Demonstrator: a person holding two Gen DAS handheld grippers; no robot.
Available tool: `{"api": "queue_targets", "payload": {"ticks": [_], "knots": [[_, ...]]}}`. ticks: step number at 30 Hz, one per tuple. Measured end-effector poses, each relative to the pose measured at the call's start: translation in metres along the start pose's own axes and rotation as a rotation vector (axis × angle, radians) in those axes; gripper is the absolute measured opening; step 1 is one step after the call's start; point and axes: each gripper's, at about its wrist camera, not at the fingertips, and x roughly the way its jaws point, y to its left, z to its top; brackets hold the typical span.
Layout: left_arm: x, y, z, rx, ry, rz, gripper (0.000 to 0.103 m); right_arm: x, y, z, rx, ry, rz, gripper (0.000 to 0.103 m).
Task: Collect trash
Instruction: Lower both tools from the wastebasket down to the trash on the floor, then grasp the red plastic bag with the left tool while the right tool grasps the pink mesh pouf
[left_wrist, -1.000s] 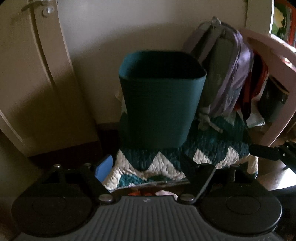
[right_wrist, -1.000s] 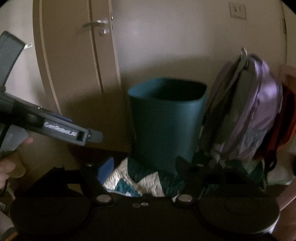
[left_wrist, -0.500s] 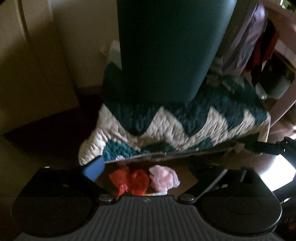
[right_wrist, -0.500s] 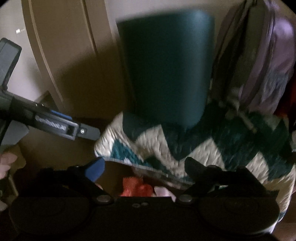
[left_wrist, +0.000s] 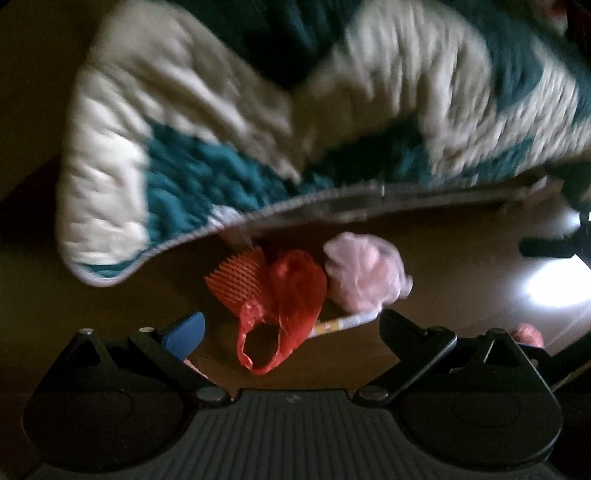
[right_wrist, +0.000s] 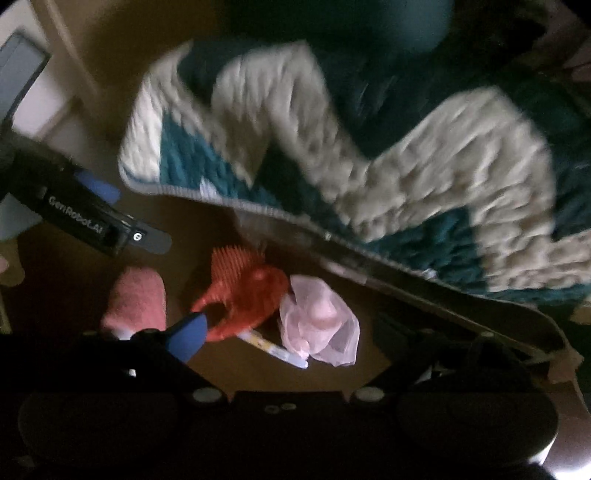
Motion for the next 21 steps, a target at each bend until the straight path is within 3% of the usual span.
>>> {"api": "queue_targets", "payload": {"ticks": [4,13,17,21], "knots": [[0.046,-0.009,0.0,0.044,0.023,0.039,0.101,0.044,-0.001,-0.012,-0.071,0.059,0.02,0.095],[0.138,-0.01,0.014,-0.01,0.055,0.06,0.101,0.132,-0.013,-0.031,-0.141,0.139,0.036,0.091],[0.171,-0.009,0.015,-0.021,0.07,0.08,0.101,0.16,-0.017,-0.034,-0.171,0.139,0.045,0.09],[0.207,0.001,0.018,-0.112,0.121,0.052,0.101,0.185,-0.022,-0.031,-0.134,0.119,0.052,0.089]]}}
